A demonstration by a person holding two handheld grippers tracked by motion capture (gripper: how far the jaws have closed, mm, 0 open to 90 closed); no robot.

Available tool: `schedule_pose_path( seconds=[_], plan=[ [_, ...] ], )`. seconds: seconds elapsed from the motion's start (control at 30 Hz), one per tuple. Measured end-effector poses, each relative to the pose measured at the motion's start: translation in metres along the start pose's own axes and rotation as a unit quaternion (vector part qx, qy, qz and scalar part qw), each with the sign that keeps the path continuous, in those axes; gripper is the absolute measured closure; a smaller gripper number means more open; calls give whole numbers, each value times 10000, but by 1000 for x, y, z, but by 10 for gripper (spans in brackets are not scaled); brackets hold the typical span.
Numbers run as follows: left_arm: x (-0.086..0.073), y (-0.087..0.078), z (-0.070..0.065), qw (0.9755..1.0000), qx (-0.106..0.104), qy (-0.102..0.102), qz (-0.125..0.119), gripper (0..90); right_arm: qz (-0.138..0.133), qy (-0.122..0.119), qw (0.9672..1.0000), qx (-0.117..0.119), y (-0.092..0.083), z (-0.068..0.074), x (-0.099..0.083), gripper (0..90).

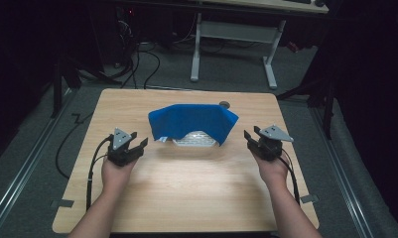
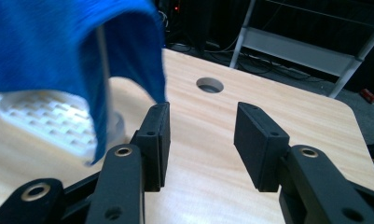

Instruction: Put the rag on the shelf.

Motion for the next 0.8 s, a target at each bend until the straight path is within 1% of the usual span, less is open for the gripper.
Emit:
schedule_pose_path(
  seconds=[0.1, 0.17, 0.2, 0.27, 0.3, 0.4, 0.5, 0.57, 0.6, 0.67, 0.7, 0.73, 0.8],
  plan=[
    [-3, -7, -12, 9999, -93, 17, -53, 491, 44, -81, 10000, 23, -12, 4, -8, 550],
    [-4, -10, -20, 9999, -139, 75, 3, 486, -40, -38, 10000, 32, -19, 5, -12, 547],
    [-5, -11, -23, 9998, -157, 90, -26, 482, -63, -2, 10000, 43, -23, 6, -15, 545],
    [-6, -15, -32, 9997, -196, 162, -35, 480, -10, 7, 10000, 46, -29, 7, -20, 536],
    [-6, -17, -35, 9996, -200, 182, -35, 477, -33, 22, 10000, 58, -33, 8, -24, 528],
    [-10, -22, -45, 9995, -289, 117, -56, 473, -20, 53, 10000, 64, -41, 10, -31, 520],
    [-15, -26, -54, 9993, -362, 117, 1, 464, 38, 55, 9999, 79, -50, 12, -40, 508],
    [-20, -28, -61, 9991, -390, 161, 71, 458, 67, 86, 9999, 71, -55, 15, -46, 504],
    [-24, -30, -64, 9989, -429, 140, 84, 455, 95, 89, 9999, 80, -57, 16, -49, 501],
    [-30, -31, -71, 9985, -505, 108, 174, 447, 112, 67, 9999, 113, -64, 20, -56, 492],
    [-34, -33, -75, 9982, -521, 144, 262, 442, 121, 64, 9998, 121, -66, 21, -58, 490],
    [-36, -34, -77, 9981, -515, 173, 295, 438, 128, 59, 9998, 145, -69, 23, -62, 486],
    [-43, -38, -84, 9977, -603, 92, 302, 434, 175, 107, 9996, 202, -74, 26, -68, 479]
  ],
)
Point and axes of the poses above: each handheld gripper's, and its own axes: y roughly forward along the jaws, x roughly out of its top, z roughly to its left, the point moved 2 cm from there along y, roughly forward along the jaws, and after that the axes turned 14 degrees about -x, right-handed, at the moved point
